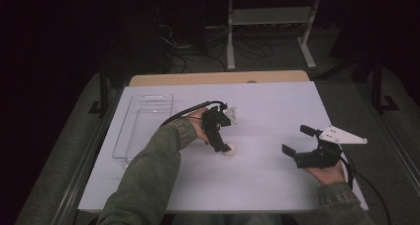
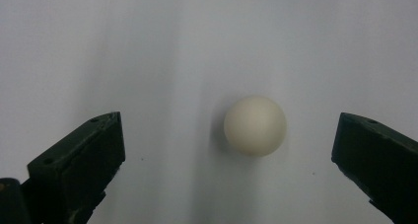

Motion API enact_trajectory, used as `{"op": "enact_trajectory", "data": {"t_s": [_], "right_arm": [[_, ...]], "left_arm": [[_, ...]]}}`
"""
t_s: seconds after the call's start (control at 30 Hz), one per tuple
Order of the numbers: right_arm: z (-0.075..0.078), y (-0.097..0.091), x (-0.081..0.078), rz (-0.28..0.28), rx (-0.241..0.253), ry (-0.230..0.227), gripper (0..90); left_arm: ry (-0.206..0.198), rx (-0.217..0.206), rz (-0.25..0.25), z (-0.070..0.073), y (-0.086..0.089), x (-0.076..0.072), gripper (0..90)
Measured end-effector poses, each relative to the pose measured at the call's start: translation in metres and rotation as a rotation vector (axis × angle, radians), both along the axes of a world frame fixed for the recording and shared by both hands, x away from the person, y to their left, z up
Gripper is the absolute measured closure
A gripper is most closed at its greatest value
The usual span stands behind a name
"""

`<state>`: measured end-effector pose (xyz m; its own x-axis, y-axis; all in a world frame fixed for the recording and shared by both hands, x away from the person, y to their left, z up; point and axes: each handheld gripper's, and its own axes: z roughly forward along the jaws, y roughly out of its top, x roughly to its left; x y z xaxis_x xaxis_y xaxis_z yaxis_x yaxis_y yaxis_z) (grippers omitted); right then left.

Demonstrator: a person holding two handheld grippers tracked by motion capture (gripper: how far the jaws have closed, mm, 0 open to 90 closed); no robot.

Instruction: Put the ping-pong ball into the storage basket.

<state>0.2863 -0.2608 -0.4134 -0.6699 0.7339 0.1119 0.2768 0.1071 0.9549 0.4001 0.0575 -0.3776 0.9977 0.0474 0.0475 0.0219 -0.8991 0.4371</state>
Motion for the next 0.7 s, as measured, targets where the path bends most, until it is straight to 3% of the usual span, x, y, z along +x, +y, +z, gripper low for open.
{"op": "enact_trajectory", "data": {"t_s": [0.37, 0.7], "right_arm": [[0.0000, -0.0001, 0.0001, 0.002, -0.001, -0.001, 0.0], [0.0003, 0.0000, -0.0002, 0.003, 0.000, -0.005, 0.0]], "left_arm": [[-0.010, -0.031, 0.012, -0.0041, -0.0008, 0.0004, 0.0], [-0.004, -0.032, 0.014, -0.0089, -0.0021, 0.0000, 0.0]]}}
